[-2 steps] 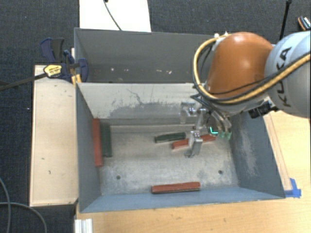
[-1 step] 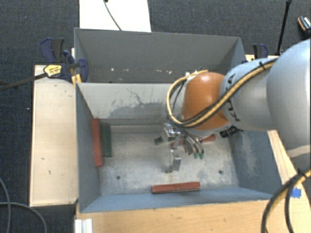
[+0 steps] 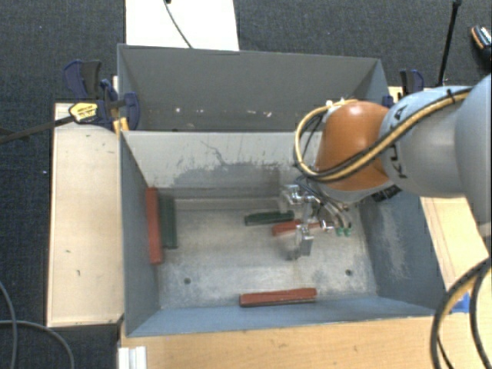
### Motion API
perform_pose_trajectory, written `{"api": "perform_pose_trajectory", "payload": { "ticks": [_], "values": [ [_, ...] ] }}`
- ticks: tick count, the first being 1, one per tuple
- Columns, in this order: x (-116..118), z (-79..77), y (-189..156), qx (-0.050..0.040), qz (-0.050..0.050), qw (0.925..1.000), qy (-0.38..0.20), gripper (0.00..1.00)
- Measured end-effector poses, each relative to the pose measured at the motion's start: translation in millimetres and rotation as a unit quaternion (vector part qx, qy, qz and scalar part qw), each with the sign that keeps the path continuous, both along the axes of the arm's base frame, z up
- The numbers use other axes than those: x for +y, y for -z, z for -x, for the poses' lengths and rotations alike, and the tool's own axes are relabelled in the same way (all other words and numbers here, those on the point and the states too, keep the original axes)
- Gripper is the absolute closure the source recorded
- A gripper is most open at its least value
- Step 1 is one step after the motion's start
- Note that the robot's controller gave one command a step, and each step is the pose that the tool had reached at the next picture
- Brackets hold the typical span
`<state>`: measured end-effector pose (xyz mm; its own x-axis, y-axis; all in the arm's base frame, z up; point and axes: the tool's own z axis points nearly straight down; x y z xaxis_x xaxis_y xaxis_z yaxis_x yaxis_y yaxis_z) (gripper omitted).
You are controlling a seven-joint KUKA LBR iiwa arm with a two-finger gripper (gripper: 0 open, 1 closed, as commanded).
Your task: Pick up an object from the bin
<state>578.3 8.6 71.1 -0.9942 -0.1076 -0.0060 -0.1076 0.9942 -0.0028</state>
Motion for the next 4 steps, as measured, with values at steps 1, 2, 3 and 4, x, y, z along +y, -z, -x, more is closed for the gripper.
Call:
{"api": "perform_pose_trajectory", "payload": {
  "ticks": [1, 2, 3, 4],
  "values": [
    [4, -0.6, -2, -0.0011, -0.002, 1.0, -0.001, 1.0],
    [21, -3.2, -134, -0.0029, -0.002, 0.9999, 0.013, 1.0],
    [21, -1.3, -129, 0.0016, -0.002, 0.9999, 0.015, 0.0],
    [-3, 24.6, 4, 0.0049, -0.002, 0.9997, 0.023, 0.0]
  ]
}}
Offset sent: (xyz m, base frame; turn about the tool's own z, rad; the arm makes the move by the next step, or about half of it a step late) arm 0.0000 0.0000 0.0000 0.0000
